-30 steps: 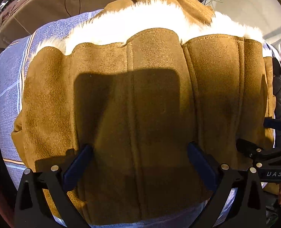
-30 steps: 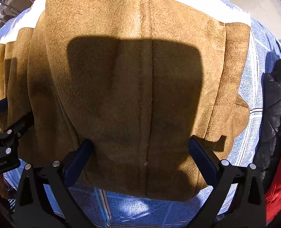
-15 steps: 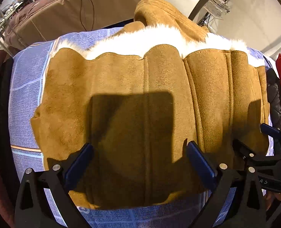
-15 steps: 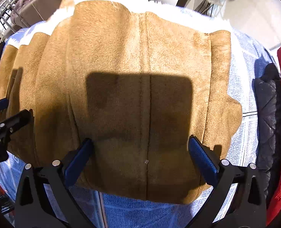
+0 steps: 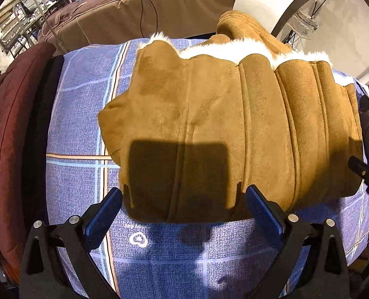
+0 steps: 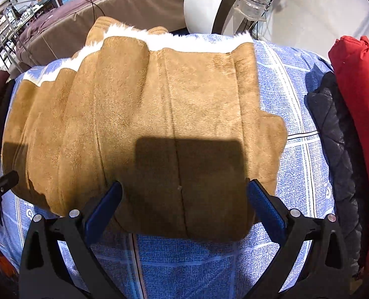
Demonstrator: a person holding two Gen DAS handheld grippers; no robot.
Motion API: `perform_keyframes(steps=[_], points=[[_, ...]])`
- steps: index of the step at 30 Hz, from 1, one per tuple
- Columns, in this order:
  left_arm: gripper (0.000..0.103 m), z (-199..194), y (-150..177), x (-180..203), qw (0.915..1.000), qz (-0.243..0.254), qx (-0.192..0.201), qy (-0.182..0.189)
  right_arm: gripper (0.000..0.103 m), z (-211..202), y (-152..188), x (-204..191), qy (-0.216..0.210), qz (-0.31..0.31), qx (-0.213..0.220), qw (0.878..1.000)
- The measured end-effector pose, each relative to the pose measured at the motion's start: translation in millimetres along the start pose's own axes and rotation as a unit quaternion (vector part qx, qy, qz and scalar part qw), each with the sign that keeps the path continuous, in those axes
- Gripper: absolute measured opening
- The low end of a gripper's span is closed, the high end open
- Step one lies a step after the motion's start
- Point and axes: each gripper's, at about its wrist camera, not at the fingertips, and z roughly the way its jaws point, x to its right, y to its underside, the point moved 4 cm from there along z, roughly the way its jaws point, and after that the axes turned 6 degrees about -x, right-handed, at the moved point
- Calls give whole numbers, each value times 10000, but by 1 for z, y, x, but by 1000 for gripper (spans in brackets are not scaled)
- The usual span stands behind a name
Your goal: Fold large clothes
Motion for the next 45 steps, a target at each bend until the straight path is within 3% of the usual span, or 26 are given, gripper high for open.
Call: perform_keyframes(steps=[4, 7, 12, 19, 23, 28, 32, 36, 45], points=[[97, 3, 6, -3, 9998, -89, -151, 117, 99, -5, -3, 45, -404, 665, 162, 9968], [97, 2, 6, 0, 9997, -92, -147, 160, 99, 1, -11, 80, -980, 1200, 73, 9879], [97, 0, 5, 3, 9997, -57, -155, 194, 99, 27, -26, 103, -1771, 1456, -271, 9730], [97, 2, 8, 3, 9994, -71, -262, 227, 99, 61, -31, 113, -1895, 1249, -639, 9718], [97, 2, 8, 4, 9993, -56, -293, 217, 99, 79, -36, 121, -2312, 1373, -801, 9598], [97, 1, 7, 7, 9993, -12, -287, 228, 99, 84, -46, 123, -2387, 1023, -850, 9619], [97, 1, 6, 8, 9991, -28, -305, 285, 99, 104, -41, 130, -3059, 1450, -1159, 9338], [97, 3, 7, 6, 9987, -88, -352, 359, 99, 116, -30, 132, -3541, 1930, -1167, 9076], [97, 11, 4, -19, 9950, -566, -491, 658, 96, 120, -33, 117, -3682, 2103, -1146, 8984]])
